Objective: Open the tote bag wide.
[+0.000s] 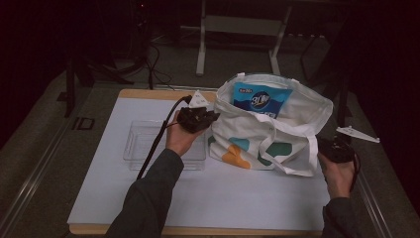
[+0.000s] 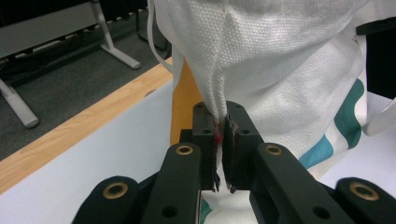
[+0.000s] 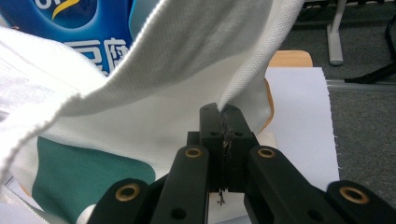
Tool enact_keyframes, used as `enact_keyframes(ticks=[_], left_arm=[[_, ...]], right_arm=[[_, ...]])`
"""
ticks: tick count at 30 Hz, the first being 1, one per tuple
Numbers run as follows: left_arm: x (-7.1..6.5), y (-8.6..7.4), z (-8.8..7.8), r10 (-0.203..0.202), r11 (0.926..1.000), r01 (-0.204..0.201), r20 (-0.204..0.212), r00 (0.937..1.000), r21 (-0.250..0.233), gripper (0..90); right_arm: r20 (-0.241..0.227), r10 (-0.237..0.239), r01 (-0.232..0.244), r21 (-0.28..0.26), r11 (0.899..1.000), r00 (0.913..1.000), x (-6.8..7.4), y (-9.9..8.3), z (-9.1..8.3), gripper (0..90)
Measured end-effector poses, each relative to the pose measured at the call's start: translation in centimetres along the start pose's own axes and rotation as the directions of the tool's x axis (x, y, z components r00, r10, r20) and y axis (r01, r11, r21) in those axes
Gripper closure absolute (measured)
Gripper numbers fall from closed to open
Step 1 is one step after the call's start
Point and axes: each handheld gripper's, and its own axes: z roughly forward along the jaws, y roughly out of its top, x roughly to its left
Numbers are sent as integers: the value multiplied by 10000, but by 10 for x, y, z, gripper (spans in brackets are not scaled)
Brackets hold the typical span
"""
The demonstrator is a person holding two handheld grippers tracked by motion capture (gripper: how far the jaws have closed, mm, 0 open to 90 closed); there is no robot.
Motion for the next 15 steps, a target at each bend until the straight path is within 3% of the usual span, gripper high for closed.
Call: enact_keyframes(ticks=[4,15], left_arm=[[-2,0,-1,-99,9999,99,96,9999,-37,843],[-13,-1,4,129,9996,-136,262,9996,248,839]], right_arm=[[-2,-61,61,-26,10000,10000,1,-1,-1,892],[-182,-190,191,26,9998,9997,6,-5,0,892]])
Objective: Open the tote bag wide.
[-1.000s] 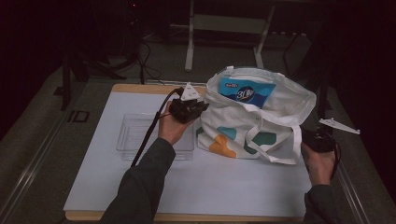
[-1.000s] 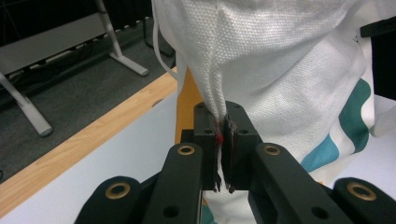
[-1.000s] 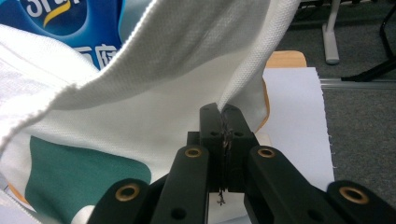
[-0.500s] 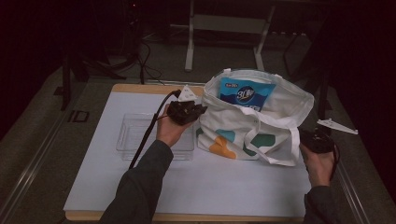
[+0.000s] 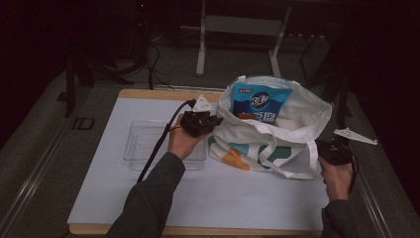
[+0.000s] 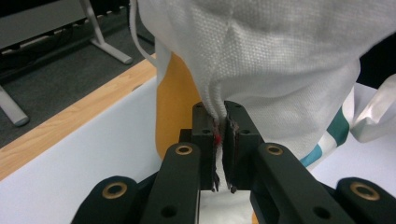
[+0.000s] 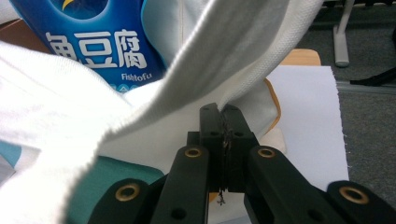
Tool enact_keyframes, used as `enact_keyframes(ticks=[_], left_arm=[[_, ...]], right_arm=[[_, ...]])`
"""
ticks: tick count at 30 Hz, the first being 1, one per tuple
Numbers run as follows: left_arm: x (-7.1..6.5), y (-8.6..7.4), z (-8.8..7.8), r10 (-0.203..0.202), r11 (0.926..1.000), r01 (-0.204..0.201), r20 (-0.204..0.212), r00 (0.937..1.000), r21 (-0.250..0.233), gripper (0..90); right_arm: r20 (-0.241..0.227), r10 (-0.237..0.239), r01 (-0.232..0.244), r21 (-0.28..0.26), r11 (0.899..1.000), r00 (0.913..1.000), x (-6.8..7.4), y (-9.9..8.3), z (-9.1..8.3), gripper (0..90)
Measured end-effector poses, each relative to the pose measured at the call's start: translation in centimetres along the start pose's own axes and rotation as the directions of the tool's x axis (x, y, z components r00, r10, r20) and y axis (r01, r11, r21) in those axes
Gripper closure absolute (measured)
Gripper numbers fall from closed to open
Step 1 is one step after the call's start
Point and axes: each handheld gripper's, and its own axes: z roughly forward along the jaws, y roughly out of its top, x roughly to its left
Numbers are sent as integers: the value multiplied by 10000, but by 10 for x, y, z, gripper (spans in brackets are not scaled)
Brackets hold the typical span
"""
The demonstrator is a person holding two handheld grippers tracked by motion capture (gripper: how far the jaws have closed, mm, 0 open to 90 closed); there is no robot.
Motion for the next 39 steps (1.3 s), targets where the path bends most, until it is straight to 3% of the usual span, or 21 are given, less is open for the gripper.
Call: enact_keyframes(ticks=[39], left_arm=[[-14,-21,23,99,9954,-129,319,9994,950,838]], right_arm=[[-66,-131,135,759,9970,9999,-3,-27,11,891]])
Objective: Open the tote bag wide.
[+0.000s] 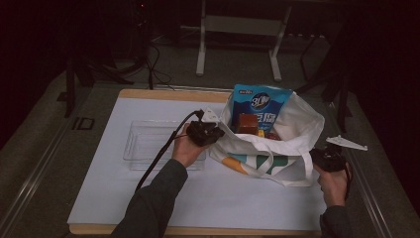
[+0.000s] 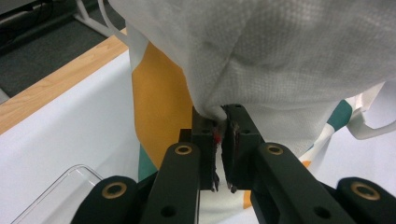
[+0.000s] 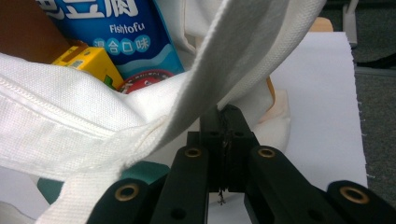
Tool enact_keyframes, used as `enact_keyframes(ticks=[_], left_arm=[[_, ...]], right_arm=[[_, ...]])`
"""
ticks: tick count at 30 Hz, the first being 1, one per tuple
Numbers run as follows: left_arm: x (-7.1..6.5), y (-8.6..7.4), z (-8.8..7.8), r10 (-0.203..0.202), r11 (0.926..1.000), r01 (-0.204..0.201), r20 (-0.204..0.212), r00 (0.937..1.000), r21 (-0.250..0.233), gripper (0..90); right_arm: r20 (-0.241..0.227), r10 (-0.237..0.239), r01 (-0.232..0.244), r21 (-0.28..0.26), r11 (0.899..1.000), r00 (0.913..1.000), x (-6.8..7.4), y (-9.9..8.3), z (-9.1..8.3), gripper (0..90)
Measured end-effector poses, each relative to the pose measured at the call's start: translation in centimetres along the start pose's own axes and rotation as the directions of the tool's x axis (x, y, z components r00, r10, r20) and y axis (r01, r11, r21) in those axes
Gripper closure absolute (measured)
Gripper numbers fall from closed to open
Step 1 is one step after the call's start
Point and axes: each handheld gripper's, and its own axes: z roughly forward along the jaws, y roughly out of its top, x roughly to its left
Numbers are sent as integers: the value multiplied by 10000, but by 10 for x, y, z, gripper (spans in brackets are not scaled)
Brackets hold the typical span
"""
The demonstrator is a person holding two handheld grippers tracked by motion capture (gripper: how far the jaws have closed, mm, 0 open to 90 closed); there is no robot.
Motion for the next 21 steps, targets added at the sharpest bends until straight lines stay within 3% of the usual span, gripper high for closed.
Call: enact_keyframes(ticks=[21], left_arm=[[-2,-14,16,-44,9974,37,91,9999,720,843]], right_arm=[[5,-141,141,735,9972,9999,1,-19,14,891]])
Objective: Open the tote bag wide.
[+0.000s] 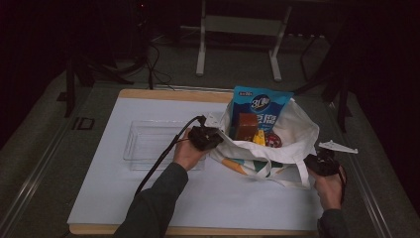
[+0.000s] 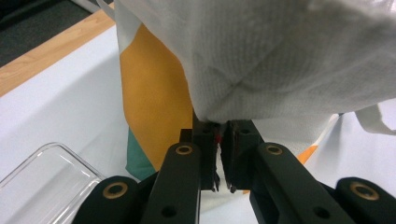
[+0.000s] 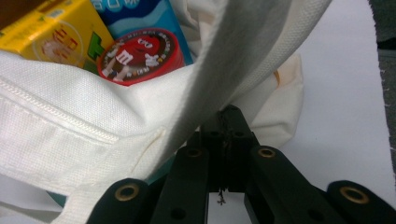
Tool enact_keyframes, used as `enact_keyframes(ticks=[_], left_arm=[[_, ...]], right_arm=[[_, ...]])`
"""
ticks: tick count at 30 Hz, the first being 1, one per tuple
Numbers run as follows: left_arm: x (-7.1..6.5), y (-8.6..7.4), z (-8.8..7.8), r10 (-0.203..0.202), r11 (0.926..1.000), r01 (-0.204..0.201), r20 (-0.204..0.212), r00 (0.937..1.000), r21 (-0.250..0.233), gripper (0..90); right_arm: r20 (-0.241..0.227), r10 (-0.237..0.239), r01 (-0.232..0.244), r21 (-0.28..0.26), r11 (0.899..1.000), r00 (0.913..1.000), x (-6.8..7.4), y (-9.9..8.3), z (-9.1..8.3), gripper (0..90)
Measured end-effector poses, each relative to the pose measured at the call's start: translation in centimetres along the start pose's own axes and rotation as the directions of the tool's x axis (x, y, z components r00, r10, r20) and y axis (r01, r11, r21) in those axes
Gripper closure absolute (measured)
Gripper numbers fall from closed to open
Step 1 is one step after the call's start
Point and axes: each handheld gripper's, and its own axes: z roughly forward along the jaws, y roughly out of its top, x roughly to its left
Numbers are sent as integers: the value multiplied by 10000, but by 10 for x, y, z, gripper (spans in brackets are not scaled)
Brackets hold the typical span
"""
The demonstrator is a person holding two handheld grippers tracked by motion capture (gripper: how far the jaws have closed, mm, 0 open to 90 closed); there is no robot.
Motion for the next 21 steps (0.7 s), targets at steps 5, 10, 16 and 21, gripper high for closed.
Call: enact_keyframes(ticks=[5,10,16,21], left_arm=[[0,-4,6,-6,9997,6,-12,10000,241,844],[0,-5,10,22,9992,-21,-28,10000,396,845],[2,-7,14,-68,9985,68,-12,10000,552,845],[2,-8,17,-122,9977,121,4,9999,661,845]], right_arm=[[-52,49,-48,168,9998,10000,0,-4,4,891],[-39,87,-86,367,9993,10000,0,-8,9,892],[-31,149,-147,611,9980,9999,2,-11,15,891],[-10,150,-149,915,9957,9999,2,-14,20,891]])
